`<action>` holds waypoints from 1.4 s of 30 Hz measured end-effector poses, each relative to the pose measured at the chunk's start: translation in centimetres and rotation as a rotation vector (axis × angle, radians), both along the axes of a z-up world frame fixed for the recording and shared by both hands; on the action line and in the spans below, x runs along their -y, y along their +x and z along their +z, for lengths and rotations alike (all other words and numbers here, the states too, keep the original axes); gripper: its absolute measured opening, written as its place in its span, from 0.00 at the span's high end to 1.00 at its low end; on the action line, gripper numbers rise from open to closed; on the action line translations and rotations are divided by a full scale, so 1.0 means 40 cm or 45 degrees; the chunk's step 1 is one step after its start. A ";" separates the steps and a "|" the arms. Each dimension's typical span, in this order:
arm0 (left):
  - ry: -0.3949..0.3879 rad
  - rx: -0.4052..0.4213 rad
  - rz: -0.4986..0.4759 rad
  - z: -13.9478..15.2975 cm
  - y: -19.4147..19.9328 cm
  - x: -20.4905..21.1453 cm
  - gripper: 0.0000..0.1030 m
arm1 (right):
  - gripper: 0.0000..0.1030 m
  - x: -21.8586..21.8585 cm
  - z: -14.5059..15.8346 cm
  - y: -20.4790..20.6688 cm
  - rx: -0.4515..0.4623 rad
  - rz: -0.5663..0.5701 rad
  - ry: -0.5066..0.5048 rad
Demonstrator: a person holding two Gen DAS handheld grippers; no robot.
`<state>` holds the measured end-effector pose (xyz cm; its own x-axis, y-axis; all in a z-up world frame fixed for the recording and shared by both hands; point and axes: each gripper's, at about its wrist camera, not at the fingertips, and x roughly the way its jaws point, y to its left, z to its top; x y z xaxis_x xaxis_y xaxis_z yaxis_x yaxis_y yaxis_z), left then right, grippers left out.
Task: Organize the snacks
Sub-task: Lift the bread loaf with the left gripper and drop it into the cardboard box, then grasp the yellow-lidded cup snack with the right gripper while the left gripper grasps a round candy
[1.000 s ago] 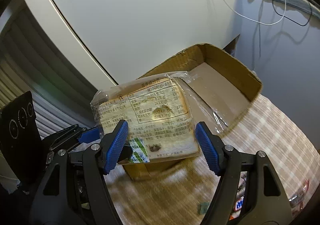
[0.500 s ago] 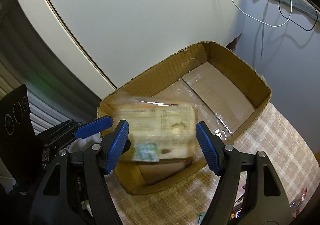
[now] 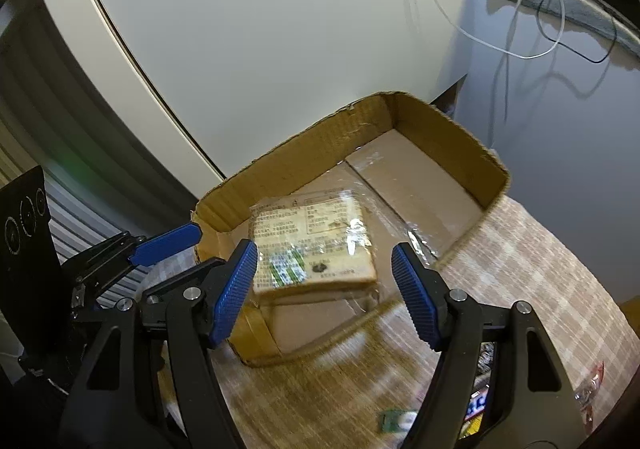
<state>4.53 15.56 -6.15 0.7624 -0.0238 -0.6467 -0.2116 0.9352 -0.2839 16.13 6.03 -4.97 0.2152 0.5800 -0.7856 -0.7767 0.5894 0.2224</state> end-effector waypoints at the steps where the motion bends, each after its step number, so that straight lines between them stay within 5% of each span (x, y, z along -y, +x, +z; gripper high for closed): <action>1: 0.001 0.003 -0.002 0.002 -0.003 0.004 0.54 | 0.29 0.012 0.006 -0.003 0.008 -0.006 0.003; 14: 0.011 0.019 -0.151 0.013 -0.026 0.124 0.53 | 0.23 0.252 0.046 -0.054 0.121 -0.146 0.015; 27: 0.035 -0.038 -0.377 -0.023 -0.015 0.307 0.53 | 0.23 0.502 -0.003 -0.152 0.228 -0.318 -0.082; 39: 0.071 -0.163 -0.547 -0.109 0.016 0.438 0.53 | 0.24 0.626 -0.148 -0.238 0.091 -0.405 -0.114; 42: 0.095 -0.195 -0.564 -0.133 0.029 0.459 0.53 | 0.35 0.640 -0.182 -0.252 0.038 -0.412 -0.104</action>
